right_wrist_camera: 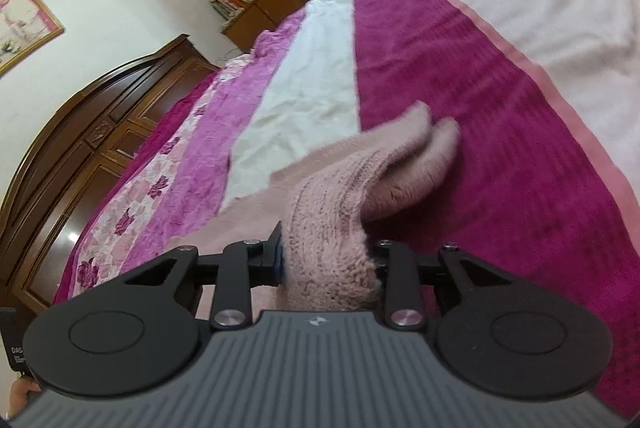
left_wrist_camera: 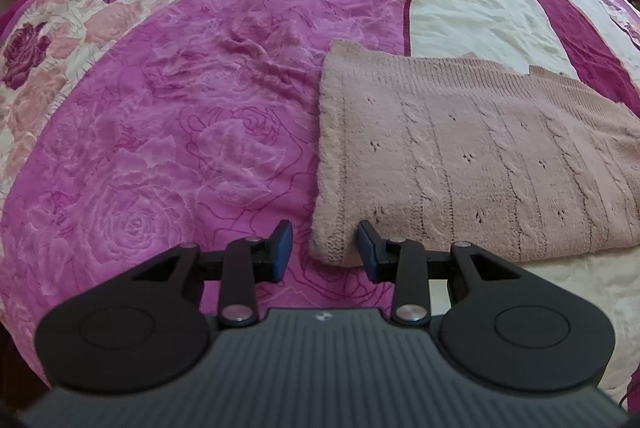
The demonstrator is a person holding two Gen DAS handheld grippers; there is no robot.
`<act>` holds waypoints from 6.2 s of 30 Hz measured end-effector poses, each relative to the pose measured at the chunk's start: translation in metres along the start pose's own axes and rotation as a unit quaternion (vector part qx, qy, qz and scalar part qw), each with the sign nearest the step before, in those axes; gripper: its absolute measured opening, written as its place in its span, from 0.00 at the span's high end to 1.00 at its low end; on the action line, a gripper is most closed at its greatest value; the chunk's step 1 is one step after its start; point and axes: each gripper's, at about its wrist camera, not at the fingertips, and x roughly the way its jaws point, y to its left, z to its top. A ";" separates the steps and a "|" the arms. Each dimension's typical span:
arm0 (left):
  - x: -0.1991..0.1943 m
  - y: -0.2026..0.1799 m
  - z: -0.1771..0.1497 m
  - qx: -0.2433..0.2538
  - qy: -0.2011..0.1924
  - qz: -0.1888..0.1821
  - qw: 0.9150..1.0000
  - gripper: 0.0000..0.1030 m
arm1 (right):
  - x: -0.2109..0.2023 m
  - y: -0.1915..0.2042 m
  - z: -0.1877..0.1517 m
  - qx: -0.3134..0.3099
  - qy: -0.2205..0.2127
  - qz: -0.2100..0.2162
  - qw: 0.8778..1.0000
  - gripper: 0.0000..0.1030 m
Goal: Fold small clothes
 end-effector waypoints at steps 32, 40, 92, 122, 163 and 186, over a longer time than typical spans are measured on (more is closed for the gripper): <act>-0.030 0.073 0.009 -0.019 -0.049 0.011 0.999 0.64 | 0.097 0.266 -0.027 -0.205 0.093 0.069 0.972 0.70; -0.027 0.105 -0.003 -0.043 -0.046 0.008 0.998 0.64 | 0.172 0.305 -0.096 -0.249 0.164 0.030 0.954 0.69; 0.032 -0.074 0.075 0.234 -0.076 -0.142 0.959 0.36 | 0.068 0.166 -0.082 -0.054 0.018 -0.034 0.998 0.35; 0.072 0.031 0.073 -0.018 -0.071 -0.108 0.991 0.63 | 0.089 0.194 -0.109 -0.128 0.047 -0.021 0.990 0.34; 0.076 0.072 0.016 -0.225 0.010 -0.304 0.926 0.58 | 0.160 0.150 -0.069 0.021 0.106 0.069 0.992 0.50; 0.005 -0.059 -0.038 -0.051 0.016 -0.337 0.940 0.60 | -0.015 0.061 -0.074 0.052 0.056 -0.025 0.997 0.50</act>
